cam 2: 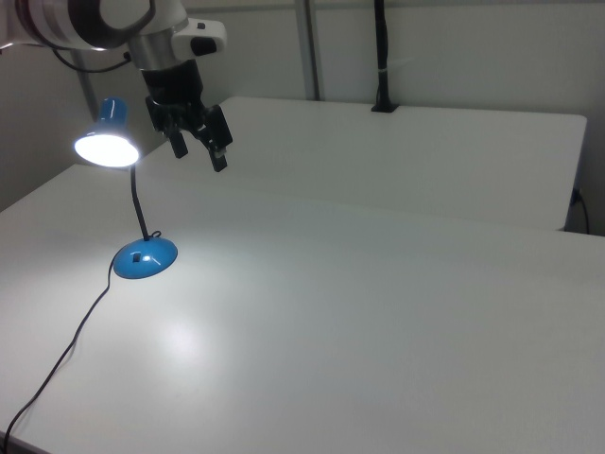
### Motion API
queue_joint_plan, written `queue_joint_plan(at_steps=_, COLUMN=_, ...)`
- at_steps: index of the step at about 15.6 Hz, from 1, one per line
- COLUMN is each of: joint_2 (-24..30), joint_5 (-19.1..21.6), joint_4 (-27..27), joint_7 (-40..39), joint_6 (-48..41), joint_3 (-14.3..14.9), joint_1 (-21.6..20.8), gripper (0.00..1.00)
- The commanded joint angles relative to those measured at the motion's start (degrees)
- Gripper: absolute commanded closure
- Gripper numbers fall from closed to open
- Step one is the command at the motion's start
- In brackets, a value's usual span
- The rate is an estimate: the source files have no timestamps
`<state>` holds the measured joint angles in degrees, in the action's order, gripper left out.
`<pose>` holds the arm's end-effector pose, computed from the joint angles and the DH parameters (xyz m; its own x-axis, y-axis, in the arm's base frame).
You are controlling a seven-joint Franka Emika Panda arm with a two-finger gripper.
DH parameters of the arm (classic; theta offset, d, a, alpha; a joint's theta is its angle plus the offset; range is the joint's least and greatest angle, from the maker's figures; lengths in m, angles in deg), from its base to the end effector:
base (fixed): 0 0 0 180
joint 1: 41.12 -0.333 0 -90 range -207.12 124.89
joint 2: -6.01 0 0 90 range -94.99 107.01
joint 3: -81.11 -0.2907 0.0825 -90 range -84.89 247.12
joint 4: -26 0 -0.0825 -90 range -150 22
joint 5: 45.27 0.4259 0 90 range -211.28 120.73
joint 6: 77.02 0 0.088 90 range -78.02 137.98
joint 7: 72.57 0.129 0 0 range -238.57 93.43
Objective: Turn off the lamp
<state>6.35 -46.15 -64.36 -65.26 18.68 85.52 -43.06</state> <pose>0.6064 -0.0281 0.5869 0.9807 -0.1682 0.1000 -0.1692 -0.9856 0.0022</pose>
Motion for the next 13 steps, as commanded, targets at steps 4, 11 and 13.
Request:
queue_joint_plan(at_steps=4, joint_2=0.10, joint_5=0.79, joint_4=-0.25, joint_7=-0.98, joint_6=-1.84, joint_3=-1.15, joint_1=0.37, gripper=0.00)
queue_joint_plan(at_steps=11, joint_2=0.19, joint_5=0.79, joint_4=-0.34, joint_7=-3.86, joint_6=-2.10, joint_3=-1.15, joint_1=0.45, gripper=0.00)
queue_joint_plan(at_steps=13, joint_2=0.18, joint_5=0.70, joint_4=-0.25, joint_7=-8.69, joint_6=-4.81, joint_3=-1.15, joint_1=0.37, gripper=0.00)
